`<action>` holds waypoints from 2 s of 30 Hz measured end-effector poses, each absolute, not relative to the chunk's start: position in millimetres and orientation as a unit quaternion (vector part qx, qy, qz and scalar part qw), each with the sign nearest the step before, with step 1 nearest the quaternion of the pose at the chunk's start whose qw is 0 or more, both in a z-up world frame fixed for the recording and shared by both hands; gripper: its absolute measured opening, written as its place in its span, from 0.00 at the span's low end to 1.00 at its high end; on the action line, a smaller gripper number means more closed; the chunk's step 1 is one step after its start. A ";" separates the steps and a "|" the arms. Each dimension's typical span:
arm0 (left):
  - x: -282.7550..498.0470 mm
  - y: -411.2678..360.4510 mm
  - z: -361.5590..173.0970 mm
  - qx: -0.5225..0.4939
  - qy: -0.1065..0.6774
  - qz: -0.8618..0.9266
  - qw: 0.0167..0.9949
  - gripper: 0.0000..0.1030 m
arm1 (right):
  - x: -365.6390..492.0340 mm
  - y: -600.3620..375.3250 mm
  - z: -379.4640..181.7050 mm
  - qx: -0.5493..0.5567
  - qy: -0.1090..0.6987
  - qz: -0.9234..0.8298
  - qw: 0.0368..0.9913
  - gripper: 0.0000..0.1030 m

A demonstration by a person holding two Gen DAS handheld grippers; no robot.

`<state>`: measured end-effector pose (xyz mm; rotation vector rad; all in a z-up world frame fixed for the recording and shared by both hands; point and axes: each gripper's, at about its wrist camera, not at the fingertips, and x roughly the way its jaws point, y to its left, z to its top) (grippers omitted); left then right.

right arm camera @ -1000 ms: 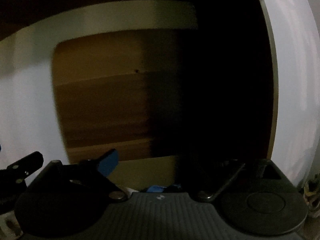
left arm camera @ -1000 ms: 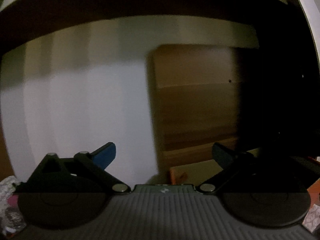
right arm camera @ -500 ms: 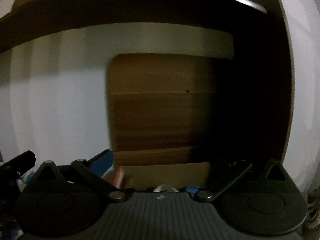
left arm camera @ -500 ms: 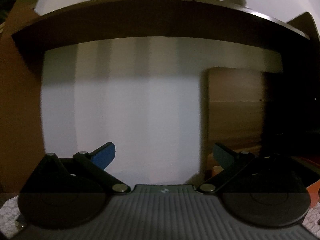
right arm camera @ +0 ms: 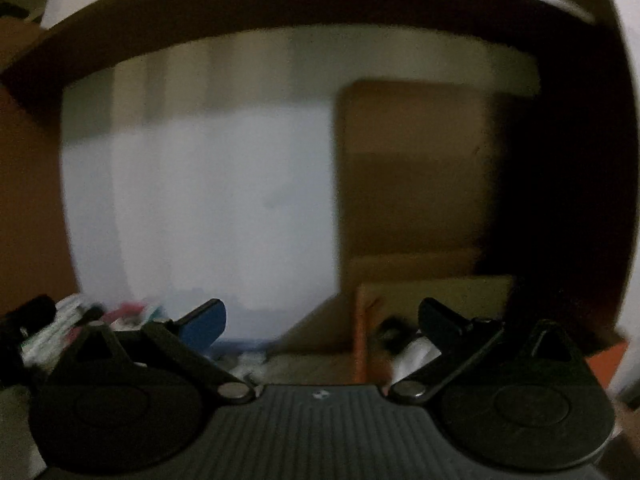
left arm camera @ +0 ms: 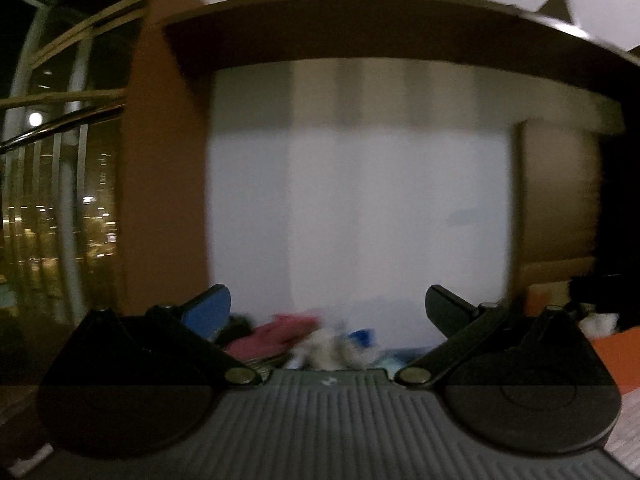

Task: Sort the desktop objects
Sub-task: 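Withdraw both tools from the orange box back toward the cluttered table, then grasp the round metal grater with the left tool while the right tool reaches toward the silver knob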

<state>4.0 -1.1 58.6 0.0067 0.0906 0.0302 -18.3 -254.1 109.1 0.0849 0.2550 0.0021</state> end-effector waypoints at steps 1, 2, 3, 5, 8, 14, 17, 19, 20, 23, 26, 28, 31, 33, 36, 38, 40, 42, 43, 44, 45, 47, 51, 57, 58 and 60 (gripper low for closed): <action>3.3 7.1 54.5 0.005 0.047 0.027 0.999 1.00 | -19.6 -248.8 105.4 0.047 0.130 0.007 0.990 1.00; 3.1 14.9 50.4 0.007 0.050 0.038 0.998 1.00 | -20.8 -244.9 99.5 0.052 0.132 0.013 0.990 1.00; 2.4 21.6 46.1 0.010 0.052 0.049 0.997 1.00 | -21.5 -240.8 93.8 0.055 0.136 0.019 0.989 1.00; 3.0 33.3 37.2 0.012 0.061 0.067 0.996 1.00 | -21.4 -232.2 83.0 0.056 0.144 0.034 0.987 1.00; 9.6 48.4 25.8 0.007 0.078 0.089 0.993 1.00 | -17.8 -217.9 67.4 0.045 0.158 0.054 0.985 1.00; 11.1 64.3 2.9 0.000 0.102 0.116 0.988 1.00 | -8.3 -193.0 49.0 0.026 0.189 0.083 0.978 1.00; 11.7 66.2 -3.3 0.002 0.105 0.118 0.987 1.00 | -2.4 -184.7 42.8 0.017 0.198 0.096 0.975 0.99; 10.8 68.4 -6.9 0.001 0.108 0.117 0.987 1.00 | 0.7 -178.5 39.6 0.010 0.200 0.104 0.974 0.97; 10.2 69.8 -8.2 0.001 0.109 0.117 0.987 1.00 | 2.9 -176.0 38.9 0.006 0.201 0.108 0.974 0.96; 11.7 75.9 -11.5 -0.002 0.112 0.114 0.987 1.00 | 13.1 -168.2 36.4 -0.014 0.203 0.122 0.971 0.88; 10.6 78.6 -16.5 -0.001 0.117 0.108 0.987 1.00 | 32.1 -162.9 32.3 -0.049 0.214 0.138 0.966 0.71; 13.2 79.2 -17.6 0.002 0.120 0.103 0.987 1.00 | 49.1 -162.8 27.8 -0.062 0.235 0.144 0.959 0.45; 19.0 80.2 -19.1 0.002 0.125 0.100 0.987 1.00 | 70.0 -162.5 17.7 -0.082 0.260 0.152 0.950 0.36; 23.0 80.7 -19.9 0.001 0.129 0.100 0.987 1.00 | 77.3 -159.9 12.2 -0.091 0.265 0.161 0.946 0.35; 29.2 80.4 -22.7 0.002 0.135 0.101 0.986 1.00 | 81.9 -153.1 8.3 -0.103 0.263 0.182 0.942 0.35; 32.8 80.1 -24.3 0.001 0.140 0.101 0.985 1.00 | 85.1 -148.1 6.6 -0.107 0.264 0.192 0.939 0.35; 35.1 80.2 -25.8 0.001 0.145 0.099 0.984 1.00 | 87.9 -145.5 6.1 -0.111 0.262 0.192 0.939 0.35; 37.0 80.3 -26.8 0.000 0.151 0.098 0.984 1.00 | 92.4 -144.4 4.7 -0.110 0.265 0.195 0.938 0.35; 38.1 80.1 -27.4 0.001 0.153 0.097 0.983 1.00 | 94.0 -144.1 3.7 -0.111 0.267 0.195 0.937 0.35; 39.0 79.8 -28.0 0.002 0.155 0.097 0.983 1.00 | 95.2 -144.5 2.7 -0.109 0.268 0.196 0.937 0.35; 40.2 79.5 -28.6 0.003 0.158 0.096 0.983 1.00 | 96.0 -144.7 1.8 -0.107 0.269 0.198 0.936 0.33; 42.7 78.8 -29.7 0.004 0.162 0.096 0.982 1.00 | 96.5 -144.0 0.2 -0.105 0.270 0.203 0.935 0.24; 53.8 81.7 -28.4 0.002 0.170 0.111 0.979 1.00 | 96.6 -144.0 -1.5 -0.102 0.271 0.203 0.935 0.22; 78.1 95.1 -33.9 -0.007 0.209 0.145 0.967 1.00 | 98.2 -146.4 -1.9 -0.093 0.272 0.205 0.936 0.21; 80.3 100.1 -35.0 -0.017 0.216 0.148 0.965 1.00 | 98.6 -147.2 -2.0 -0.090 0.272 0.205 0.936 0.21; 84.7 109.6 -37.9 -0.032 0.227 0.155 0.961 0.98 | 99.1 -149.2 -2.0 -0.086 0.273 0.206 0.936 0.21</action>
